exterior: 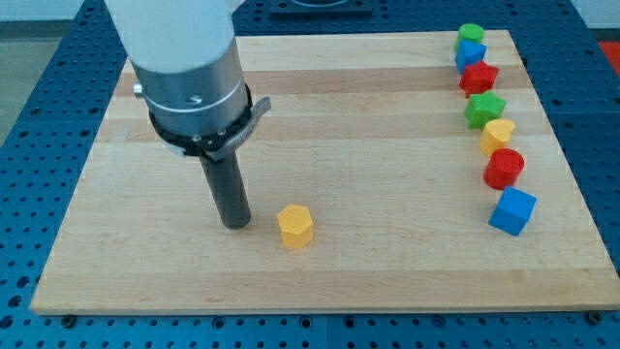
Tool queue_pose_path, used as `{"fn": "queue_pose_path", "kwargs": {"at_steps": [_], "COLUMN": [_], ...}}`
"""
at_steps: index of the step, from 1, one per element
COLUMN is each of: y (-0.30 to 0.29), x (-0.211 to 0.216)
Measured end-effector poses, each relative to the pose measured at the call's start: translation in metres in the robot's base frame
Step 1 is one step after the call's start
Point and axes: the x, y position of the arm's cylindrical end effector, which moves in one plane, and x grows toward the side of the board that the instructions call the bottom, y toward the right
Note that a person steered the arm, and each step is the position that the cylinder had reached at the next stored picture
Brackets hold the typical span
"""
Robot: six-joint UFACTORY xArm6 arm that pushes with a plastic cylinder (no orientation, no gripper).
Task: Move yellow hexagon to the line of blocks
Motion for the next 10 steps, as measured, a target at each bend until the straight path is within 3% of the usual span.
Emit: {"fn": "queue_pose_path", "kwargs": {"at_steps": [3,7,10], "y": [0.063,0.146,0.151], "x": [0.004,0.044,0.066]}}
